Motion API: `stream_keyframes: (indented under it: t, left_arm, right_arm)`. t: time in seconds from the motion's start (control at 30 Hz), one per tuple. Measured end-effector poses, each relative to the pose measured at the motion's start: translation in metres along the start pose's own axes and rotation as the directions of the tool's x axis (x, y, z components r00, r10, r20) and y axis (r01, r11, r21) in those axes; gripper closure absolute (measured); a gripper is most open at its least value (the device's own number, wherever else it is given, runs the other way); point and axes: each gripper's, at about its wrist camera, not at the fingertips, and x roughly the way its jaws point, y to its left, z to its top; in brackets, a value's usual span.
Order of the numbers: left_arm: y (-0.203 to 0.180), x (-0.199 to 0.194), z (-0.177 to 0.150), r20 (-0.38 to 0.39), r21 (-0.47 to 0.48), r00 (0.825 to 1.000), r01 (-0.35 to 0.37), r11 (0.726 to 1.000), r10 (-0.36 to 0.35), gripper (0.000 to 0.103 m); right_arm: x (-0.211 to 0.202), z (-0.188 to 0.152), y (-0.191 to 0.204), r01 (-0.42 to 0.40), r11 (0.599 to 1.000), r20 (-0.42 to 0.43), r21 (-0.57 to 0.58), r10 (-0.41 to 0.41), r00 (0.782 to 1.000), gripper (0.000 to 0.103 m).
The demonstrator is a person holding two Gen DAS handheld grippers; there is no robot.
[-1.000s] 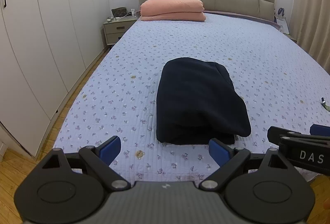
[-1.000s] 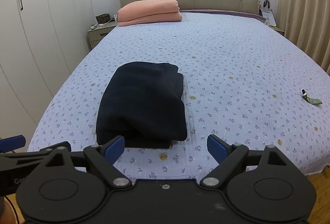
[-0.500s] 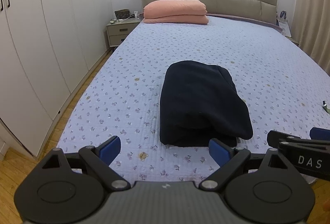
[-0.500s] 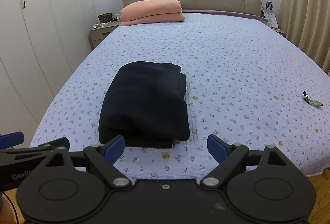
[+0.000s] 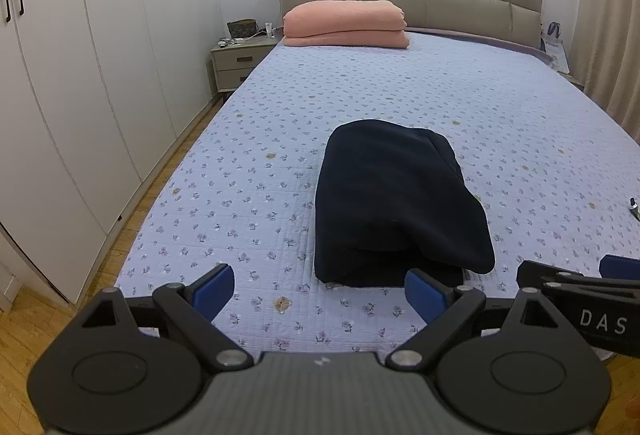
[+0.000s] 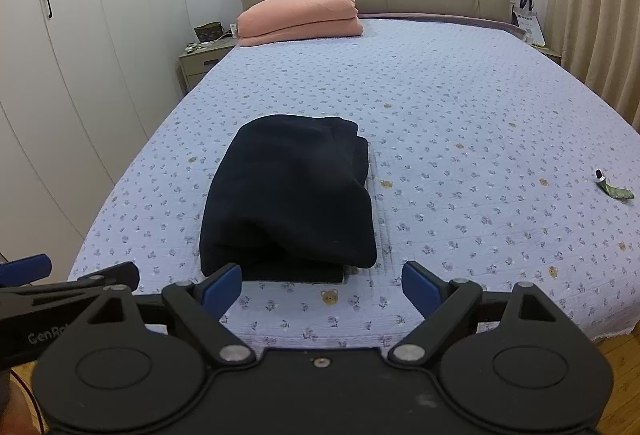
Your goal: Fold large clothes
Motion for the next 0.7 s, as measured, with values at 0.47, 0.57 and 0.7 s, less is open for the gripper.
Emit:
stream_keyframes:
  t: [0.47,0.57,0.7]
  left_arm:
    - [0.010,-0.001,0.002,0.006,-0.040,0.997,-0.072,0.997,0.073,0.009]
    - [0.004,-0.005,0.000,0.047,0.000,0.993,-0.112,0.994,0.112,0.009]
    - [0.000,-0.010,-0.001,0.104,0.035,0.979,-0.179,0.983,0.174,0.009]
  right_arm:
    - [0.002,0.000,-0.001,0.005,1.000,-0.006,0.007,-0.005,1.000,0.000]
    - [0.002,-0.001,-0.002,0.006,1.000,-0.008,0.008,-0.006,1.000,0.000]
    - [0.002,-0.001,-0.003,0.010,1.000,-0.007,0.013,-0.010,1.000,0.000]
